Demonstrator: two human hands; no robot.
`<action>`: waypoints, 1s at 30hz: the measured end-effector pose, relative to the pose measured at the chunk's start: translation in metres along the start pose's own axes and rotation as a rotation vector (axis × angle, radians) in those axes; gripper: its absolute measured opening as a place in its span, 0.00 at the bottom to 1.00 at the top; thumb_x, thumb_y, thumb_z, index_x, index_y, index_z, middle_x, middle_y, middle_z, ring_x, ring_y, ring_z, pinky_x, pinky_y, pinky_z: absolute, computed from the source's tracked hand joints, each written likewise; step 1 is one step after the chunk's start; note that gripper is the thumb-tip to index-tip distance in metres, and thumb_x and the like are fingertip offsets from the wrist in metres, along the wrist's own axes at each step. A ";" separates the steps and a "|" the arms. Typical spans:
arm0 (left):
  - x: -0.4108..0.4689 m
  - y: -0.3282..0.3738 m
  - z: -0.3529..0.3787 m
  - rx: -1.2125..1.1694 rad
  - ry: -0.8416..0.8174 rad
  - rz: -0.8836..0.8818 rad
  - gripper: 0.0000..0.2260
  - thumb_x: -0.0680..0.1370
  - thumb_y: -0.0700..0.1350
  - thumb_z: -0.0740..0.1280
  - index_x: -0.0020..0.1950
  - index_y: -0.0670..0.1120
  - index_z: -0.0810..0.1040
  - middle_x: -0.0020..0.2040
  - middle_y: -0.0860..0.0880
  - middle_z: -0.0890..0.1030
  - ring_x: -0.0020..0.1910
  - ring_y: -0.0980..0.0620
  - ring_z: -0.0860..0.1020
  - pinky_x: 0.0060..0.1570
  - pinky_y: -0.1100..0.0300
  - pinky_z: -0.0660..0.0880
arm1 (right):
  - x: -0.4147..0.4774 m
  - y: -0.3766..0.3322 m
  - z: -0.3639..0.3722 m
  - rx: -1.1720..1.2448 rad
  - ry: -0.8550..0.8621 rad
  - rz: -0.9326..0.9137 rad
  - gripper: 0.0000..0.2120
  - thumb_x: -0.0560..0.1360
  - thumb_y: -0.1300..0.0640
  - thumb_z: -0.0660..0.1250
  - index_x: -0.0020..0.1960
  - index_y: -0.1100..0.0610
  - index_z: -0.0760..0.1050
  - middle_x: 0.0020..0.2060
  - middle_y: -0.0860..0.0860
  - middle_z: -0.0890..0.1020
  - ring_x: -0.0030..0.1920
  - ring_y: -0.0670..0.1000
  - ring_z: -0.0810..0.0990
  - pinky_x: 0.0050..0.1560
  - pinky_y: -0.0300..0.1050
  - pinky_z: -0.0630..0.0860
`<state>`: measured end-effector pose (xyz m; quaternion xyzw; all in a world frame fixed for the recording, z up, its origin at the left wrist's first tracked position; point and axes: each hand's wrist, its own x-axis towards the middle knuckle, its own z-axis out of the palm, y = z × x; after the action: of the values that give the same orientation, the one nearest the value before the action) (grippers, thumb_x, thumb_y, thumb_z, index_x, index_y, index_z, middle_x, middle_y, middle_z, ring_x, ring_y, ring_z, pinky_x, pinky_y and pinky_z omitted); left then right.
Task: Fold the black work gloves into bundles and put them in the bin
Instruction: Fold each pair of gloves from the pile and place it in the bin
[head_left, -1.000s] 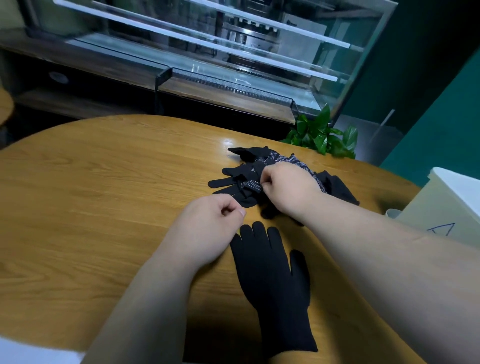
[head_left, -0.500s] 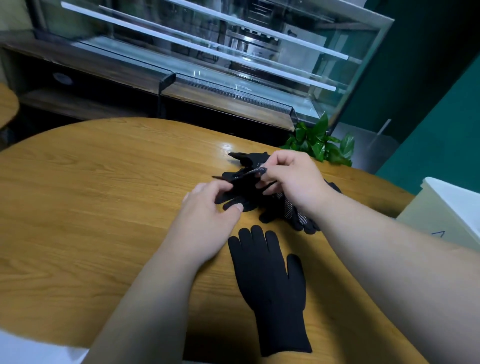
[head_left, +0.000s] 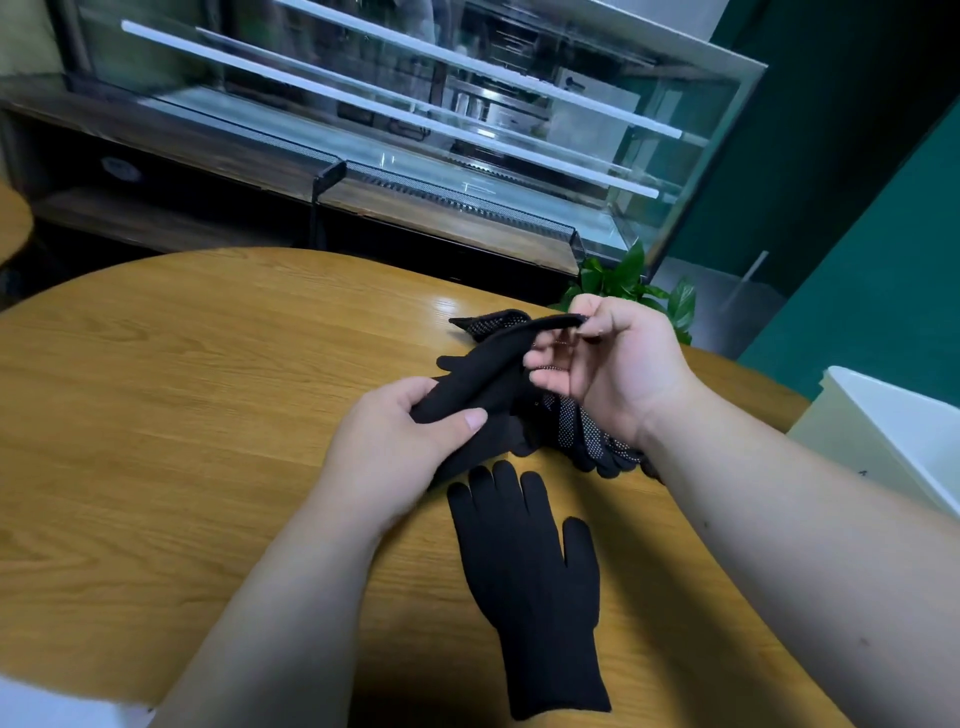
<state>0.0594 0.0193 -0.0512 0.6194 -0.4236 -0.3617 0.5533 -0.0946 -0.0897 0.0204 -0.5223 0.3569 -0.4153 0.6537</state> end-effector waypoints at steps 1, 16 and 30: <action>0.000 0.000 0.001 -0.006 0.021 0.003 0.04 0.73 0.50 0.75 0.42 0.53 0.81 0.33 0.60 0.82 0.29 0.63 0.76 0.33 0.65 0.68 | 0.000 -0.001 -0.001 0.000 0.046 0.016 0.06 0.67 0.64 0.54 0.39 0.54 0.64 0.31 0.56 0.77 0.32 0.57 0.79 0.34 0.44 0.77; 0.003 0.005 -0.012 -0.663 -0.120 -0.219 0.08 0.78 0.41 0.63 0.52 0.45 0.81 0.46 0.46 0.85 0.43 0.48 0.82 0.45 0.52 0.76 | -0.003 0.010 0.004 -0.753 0.101 -0.171 0.22 0.68 0.57 0.74 0.60 0.46 0.76 0.58 0.46 0.79 0.60 0.46 0.77 0.62 0.46 0.74; 0.002 0.007 -0.017 -1.078 -0.602 -0.328 0.44 0.75 0.75 0.48 0.67 0.39 0.78 0.65 0.38 0.79 0.62 0.41 0.79 0.54 0.47 0.79 | -0.027 0.007 0.040 -1.087 -0.150 -0.382 0.16 0.70 0.58 0.78 0.51 0.40 0.80 0.42 0.41 0.82 0.45 0.42 0.80 0.52 0.40 0.77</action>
<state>0.0748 0.0239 -0.0421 0.1823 -0.2186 -0.7622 0.5814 -0.0677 -0.0490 0.0224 -0.8660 0.3710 -0.2449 0.2289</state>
